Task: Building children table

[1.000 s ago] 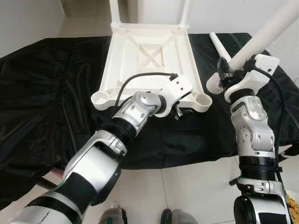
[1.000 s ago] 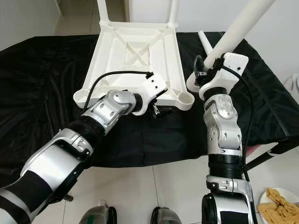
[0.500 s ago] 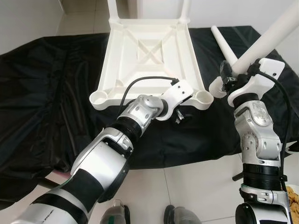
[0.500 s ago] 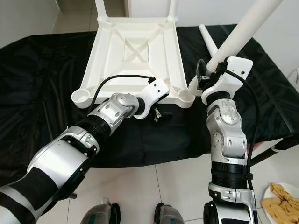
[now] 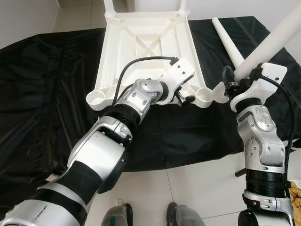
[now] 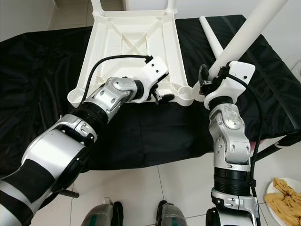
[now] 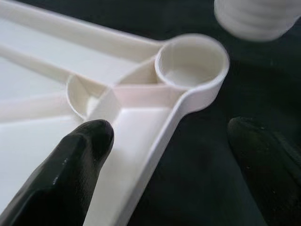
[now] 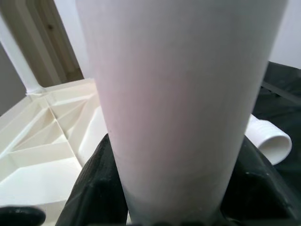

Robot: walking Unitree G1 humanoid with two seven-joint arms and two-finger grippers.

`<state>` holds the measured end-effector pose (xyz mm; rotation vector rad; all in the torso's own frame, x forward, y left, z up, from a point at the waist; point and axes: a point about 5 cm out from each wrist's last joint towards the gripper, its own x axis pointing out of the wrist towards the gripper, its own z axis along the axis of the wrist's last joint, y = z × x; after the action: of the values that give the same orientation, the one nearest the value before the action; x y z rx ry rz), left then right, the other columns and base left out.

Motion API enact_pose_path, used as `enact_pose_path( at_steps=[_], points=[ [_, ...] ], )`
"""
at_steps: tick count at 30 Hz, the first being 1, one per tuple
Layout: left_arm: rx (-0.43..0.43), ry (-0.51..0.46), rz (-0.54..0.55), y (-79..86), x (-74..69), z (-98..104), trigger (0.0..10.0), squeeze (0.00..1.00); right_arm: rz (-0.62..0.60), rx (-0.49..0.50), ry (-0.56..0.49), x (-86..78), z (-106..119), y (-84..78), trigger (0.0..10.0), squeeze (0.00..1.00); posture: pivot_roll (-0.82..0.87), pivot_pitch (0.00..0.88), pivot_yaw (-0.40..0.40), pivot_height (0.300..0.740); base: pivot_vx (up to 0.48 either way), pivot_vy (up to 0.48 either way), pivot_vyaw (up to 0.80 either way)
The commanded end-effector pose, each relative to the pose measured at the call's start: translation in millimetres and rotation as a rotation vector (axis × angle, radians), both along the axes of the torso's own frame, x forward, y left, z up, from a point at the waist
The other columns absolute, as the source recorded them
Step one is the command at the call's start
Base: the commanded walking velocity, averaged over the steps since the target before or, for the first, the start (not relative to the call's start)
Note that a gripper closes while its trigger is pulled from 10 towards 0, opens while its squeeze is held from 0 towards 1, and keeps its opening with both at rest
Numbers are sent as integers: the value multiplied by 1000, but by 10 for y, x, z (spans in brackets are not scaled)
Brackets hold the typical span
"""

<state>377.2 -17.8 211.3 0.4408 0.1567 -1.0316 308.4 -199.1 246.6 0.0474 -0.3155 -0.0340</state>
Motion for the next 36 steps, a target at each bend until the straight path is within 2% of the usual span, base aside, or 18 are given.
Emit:
enact_pose_path(
  at_steps=[1, 12, 18, 19, 22, 23, 24, 30, 33, 36],
  points=[
    [10, -70, 150, 31, 67, 4, 10000, 0, -10, 4, -11, -39, 33, -18, 10000, 0, -89, 232, 77, 740, 0, 0, 0],
    [91, -43, 190, -5, 16, -244, 10000, 0, -23, -4, -14, -87, 75, -53, 10000, 0, -105, 242, 72, 740, 0, 0, 0],
    [137, -21, 133, -3, -21, -328, 10000, 0, -26, -9, -18, -79, 97, -59, 10000, 0, -103, 234, 71, 740, 0, 0, 0],
    [172, 22, 11, -6, -82, -396, 10000, 0, -30, -12, -24, -67, 121, -69, 10000, 0, -99, 230, 73, 740, 0, 0, 0],
    [188, 41, -53, -6, -114, -424, 10000, 0, -32, -13, -27, -63, 134, -76, 10000, 0, -97, 228, 72, 740, 0, 0, 0],
    [225, 43, -194, 20, -183, -461, 10000, 0, -38, -17, -31, -48, 150, -98, 10000, 0, -87, 217, 72, 740, 0, 0, 0],
    [232, 47, -242, 35, -209, -471, 10000, 0, -40, -19, -31, -43, 154, -108, 10000, 0, -87, 217, 72, 740, 0, 0, 0],
    [232, 59, -371, 121, -283, -478, 10000, 0, -39, -23, -40, 6, 179, -125, 10000, 0, -67, 194, 68, 740, 0, 0, 0],
    [229, 62, -380, 128, -290, -477, 10000, 0, -38, -23, -41, 14, 181, -126, 10000, 0, -67, 194, 68, 740, 0, 0, 0],
    [255, 48, -419, 206, -319, -501, 10000, 0, -26, -22, -48, 56, 199, -103, 10000, 0, -45, 176, 61, 740, 0, 0, 0]
  ],
)
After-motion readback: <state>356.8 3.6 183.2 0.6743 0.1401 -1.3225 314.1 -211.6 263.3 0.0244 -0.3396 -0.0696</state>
